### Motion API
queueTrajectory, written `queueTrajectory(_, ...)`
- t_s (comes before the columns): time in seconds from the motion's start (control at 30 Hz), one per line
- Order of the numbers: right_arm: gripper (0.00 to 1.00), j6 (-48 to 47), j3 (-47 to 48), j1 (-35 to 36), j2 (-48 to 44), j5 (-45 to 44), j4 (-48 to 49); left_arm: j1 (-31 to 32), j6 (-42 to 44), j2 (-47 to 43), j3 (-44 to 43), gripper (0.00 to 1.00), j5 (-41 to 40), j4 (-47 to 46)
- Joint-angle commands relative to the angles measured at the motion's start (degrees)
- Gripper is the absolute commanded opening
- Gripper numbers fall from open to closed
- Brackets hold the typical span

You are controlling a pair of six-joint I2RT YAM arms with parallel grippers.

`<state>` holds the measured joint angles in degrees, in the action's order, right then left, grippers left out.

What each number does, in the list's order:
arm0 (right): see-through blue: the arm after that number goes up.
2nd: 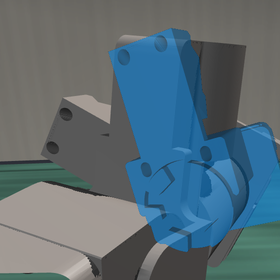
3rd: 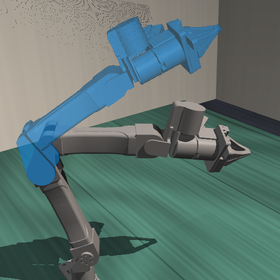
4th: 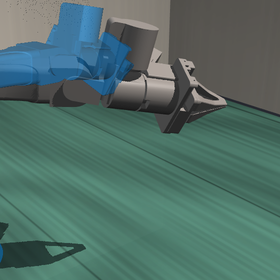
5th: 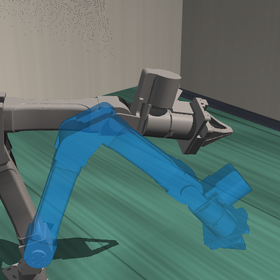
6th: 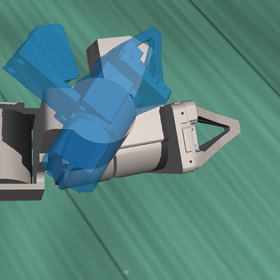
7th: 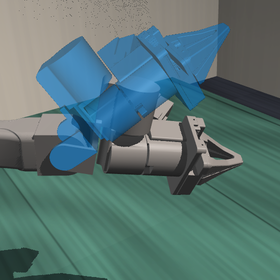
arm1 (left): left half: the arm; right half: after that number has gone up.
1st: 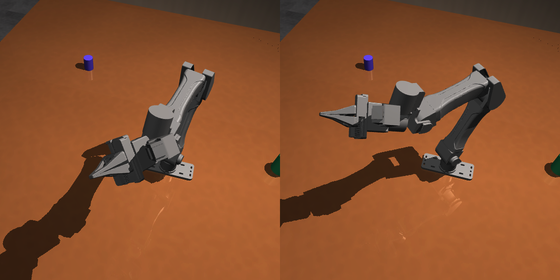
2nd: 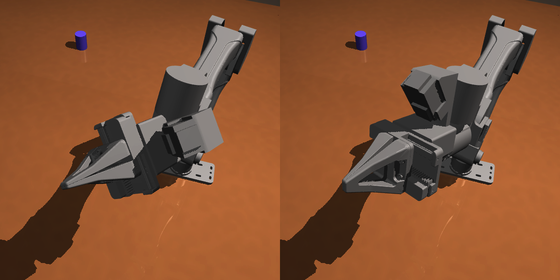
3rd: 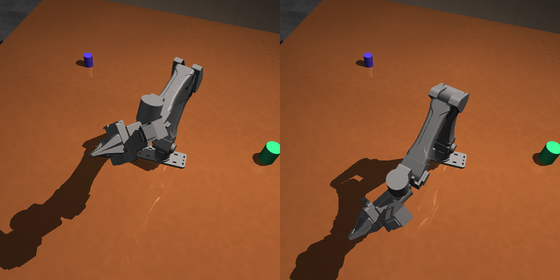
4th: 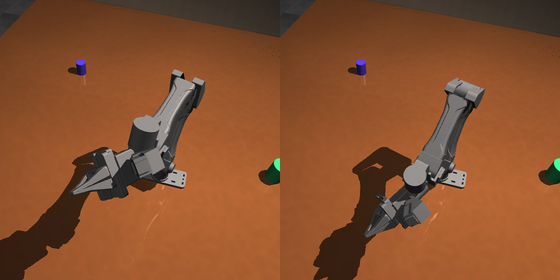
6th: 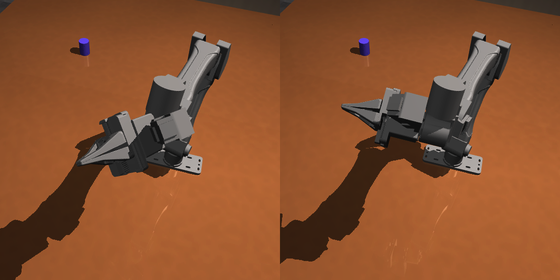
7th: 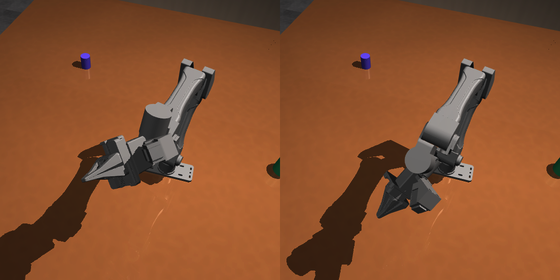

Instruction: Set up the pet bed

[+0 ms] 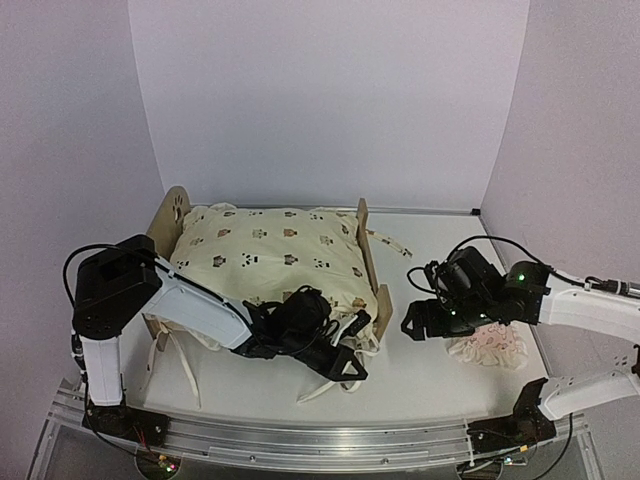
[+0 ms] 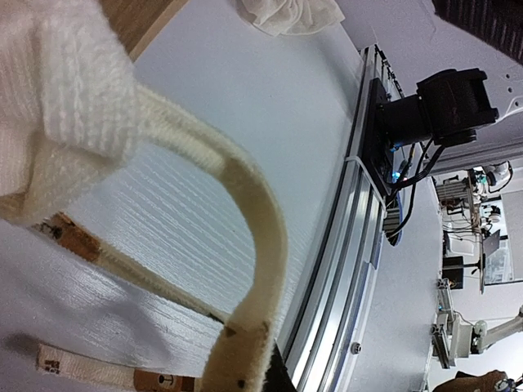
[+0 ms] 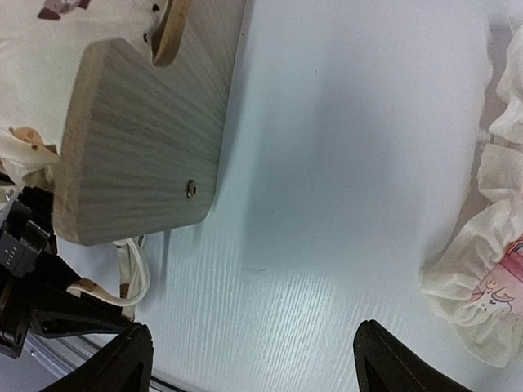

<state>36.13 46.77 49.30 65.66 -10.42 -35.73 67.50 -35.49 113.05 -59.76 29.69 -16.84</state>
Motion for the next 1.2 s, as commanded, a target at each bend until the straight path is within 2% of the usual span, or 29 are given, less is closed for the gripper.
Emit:
queueTrajectory(0.0,0.85,1.1,-1.41,0.12,-0.77,3.17,-0.02,1.07,-2.17,2.36,-2.59,0.01,3.18,-2.35)
queueTrajectory(0.07,0.85,0.83,-1.26,0.12,-0.39,3.05,-0.04,1.6,-2.38,3.12,-3.25,0.09,3.8,-1.86)
queueTrajectory(0.17,0.86,0.45,-0.9,0.17,0.1,3.01,-0.04,3.03,-1.32,3.11,-4.64,0.32,4.26,0.86)
queueTrajectory(0.3,0.86,0.1,-0.69,0.13,0.46,2.59,-0.05,5.11,1.53,-1.16,-4.9,0.72,3.19,5.53)
queueTrajectory(0.43,0.86,0.2,-0.63,0.15,0.85,3.38,0.02,5.54,4.54,-9.23,-4.19,0.9,-1.57,12.1)
queueTrajectory(0.6,0.86,0.95,-1.47,0.16,1.31,6.02,1.57,5.58,7.97,-16.56,-4.91,0.92,-11.65,23.44)
queueTrajectory(0.77,0.81,2.6,-3.34,0.48,2.35,9.7,5.24,5.48,9.21,-18.56,-3.54,0.83,-17.69,28.27)
queueTrajectory(0.97,0.78,4.22,-5.1,1.81,4.28,11.96,9.67,5.54,8.61,-16.75,-0.68,0.73,-11.22,22.36)
queueTrajectory(1.17,0.73,4.66,-5.2,5.0,8.48,11.74,12.52,5.49,8.53,-13.88,-0.34,0.51,-11.44,19.29)
